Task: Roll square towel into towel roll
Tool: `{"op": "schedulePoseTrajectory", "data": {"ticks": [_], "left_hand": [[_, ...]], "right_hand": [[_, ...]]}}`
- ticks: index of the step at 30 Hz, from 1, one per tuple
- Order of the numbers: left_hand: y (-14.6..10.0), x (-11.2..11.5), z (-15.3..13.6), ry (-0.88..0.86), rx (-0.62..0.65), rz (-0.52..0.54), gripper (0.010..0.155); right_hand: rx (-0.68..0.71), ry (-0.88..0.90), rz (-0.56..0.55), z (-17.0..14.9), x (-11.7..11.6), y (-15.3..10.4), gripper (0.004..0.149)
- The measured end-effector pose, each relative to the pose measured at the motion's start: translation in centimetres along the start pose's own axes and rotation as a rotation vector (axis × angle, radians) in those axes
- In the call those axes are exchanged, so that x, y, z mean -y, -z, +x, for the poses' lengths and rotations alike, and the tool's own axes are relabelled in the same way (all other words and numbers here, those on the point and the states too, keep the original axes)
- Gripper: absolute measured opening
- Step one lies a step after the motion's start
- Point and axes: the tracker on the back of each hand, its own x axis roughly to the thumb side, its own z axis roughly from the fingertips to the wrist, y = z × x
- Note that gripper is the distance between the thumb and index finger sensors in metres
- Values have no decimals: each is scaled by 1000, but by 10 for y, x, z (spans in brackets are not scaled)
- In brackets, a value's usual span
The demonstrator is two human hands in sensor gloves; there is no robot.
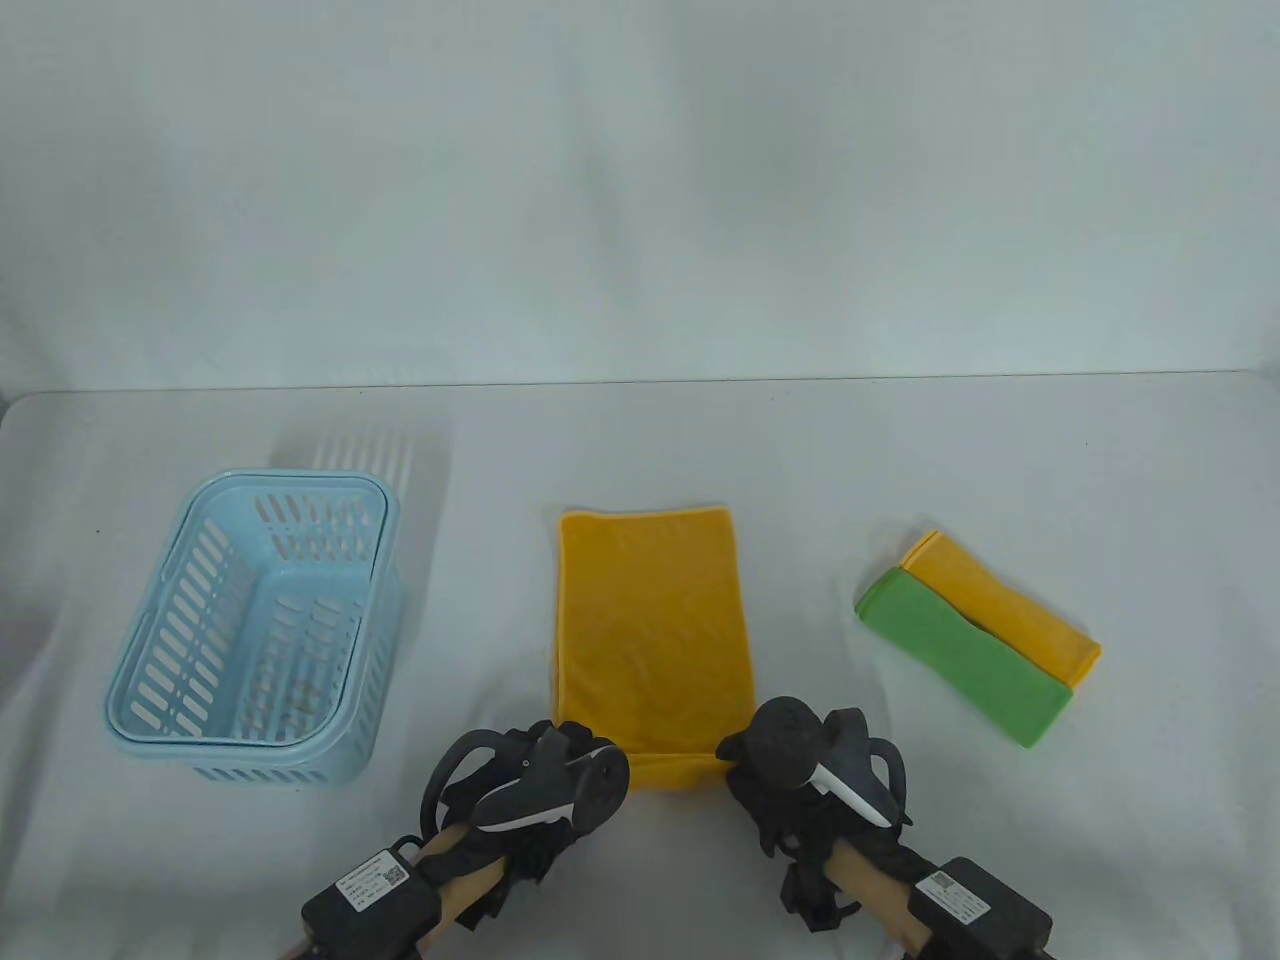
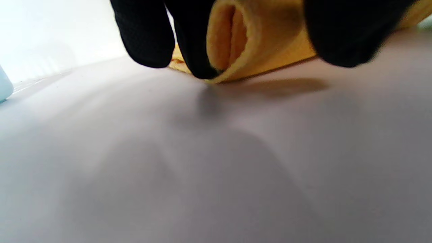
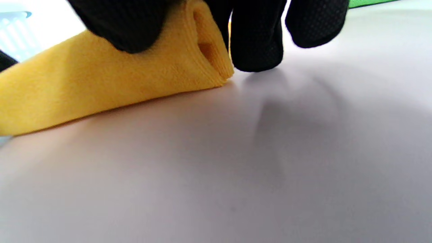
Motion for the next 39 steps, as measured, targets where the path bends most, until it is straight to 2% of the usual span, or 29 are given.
{"op": "schedulePoseTrajectory", "data": {"ticks": [2, 7, 15, 20, 22, 27, 32, 39], "left_hand": [[0, -4, -5, -45, -9, 12, 58], [-2, -10, -15, -144, -9, -7, 54], [-6, -9, -24, -319, 46, -185, 52], [-1, -5, -37, -442, -6, -188, 52], [1, -3, -40, -470, -21, -194, 52], [2, -2, -42, -494, -32, -201, 52], [2, -1, -43, -487, -53, -183, 52], [7, -2, -46, -356, -199, -48, 50]], "right_hand": [[-1, 5, 0, -1, 1, 0, 44], [9, 5, 60, 0, 3, 0, 44], [29, 102, 284, -4, 4, -2, 44], [-41, 260, 266, -17, 1, 6, 45], [-53, 292, 261, -19, 1, 6, 47], [-9, 222, 352, -16, -2, 3, 67], [-52, 202, 250, -15, -2, 6, 49], [-153, 213, 87, -24, -2, 12, 48]]}}
